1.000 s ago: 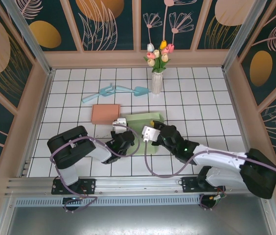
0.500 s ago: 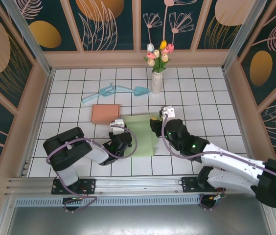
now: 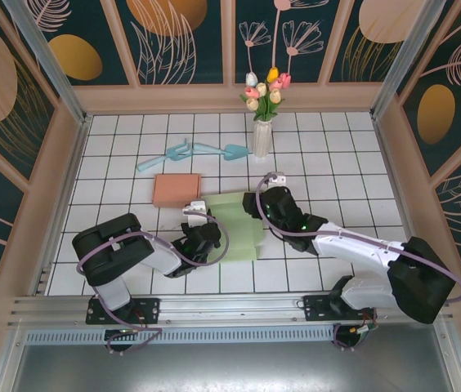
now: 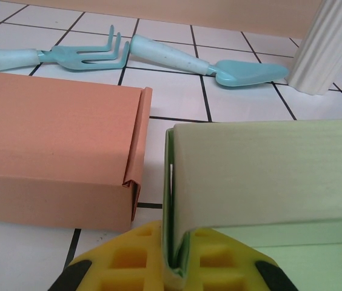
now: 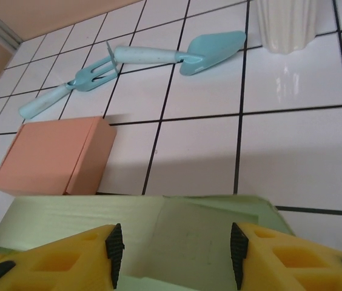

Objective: Fold the paper box

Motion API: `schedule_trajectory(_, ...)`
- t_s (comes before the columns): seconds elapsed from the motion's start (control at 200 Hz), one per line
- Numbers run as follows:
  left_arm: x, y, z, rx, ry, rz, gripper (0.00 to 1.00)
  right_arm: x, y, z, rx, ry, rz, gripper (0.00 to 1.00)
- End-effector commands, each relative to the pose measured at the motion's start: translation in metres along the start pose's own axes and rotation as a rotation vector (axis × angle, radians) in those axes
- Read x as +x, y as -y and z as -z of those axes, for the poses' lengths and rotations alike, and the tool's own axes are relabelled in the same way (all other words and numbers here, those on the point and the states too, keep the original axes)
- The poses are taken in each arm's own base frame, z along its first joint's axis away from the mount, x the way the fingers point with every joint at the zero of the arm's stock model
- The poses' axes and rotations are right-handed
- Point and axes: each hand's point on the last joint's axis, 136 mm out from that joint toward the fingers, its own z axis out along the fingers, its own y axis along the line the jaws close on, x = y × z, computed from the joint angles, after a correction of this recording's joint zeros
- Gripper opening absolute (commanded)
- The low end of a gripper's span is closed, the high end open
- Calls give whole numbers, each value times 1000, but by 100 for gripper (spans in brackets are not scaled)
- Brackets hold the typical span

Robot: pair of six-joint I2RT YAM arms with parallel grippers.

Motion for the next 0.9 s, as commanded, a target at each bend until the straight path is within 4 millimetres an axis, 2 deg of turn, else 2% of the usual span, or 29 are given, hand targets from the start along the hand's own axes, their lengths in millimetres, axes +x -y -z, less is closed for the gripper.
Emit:
schedule_trajectory(0.0,18,-5,4,5,-57,-49,0,7,-16,-8,-117,-20,-63,52)
schedule_trajectory(0.165,15,3,9,26,-51,-40,0,20,-29,-18,-188,-81,-89,52)
schedule_trajectory(0.32,15,8,10,37,-52,-48,0,15,-64,-4,-403,-66,-102,48)
schedule_trajectory(0.415,17,8,10,33,-58,-49,0,11,-63,2,-413,-37,-93,46)
schedule_trajectory(0.525,19,6,11,27,-70,-40,0,14,-43,4,-333,-10,-61,46)
schedule_trajectory(0.671,20,1,11,-4,-80,-48,0,32,-3,3,-168,-20,47,50)
schedule_trajectory(0.686,14,3,12,4,-69,-29,0,35,0,3,-155,-22,58,50)
schedule_trajectory(0.726,11,4,13,5,-66,-22,0,39,11,3,-117,-24,75,50)
schedule_trajectory(0.896,12,3,13,0,-68,-38,0,48,48,4,9,-8,81,51)
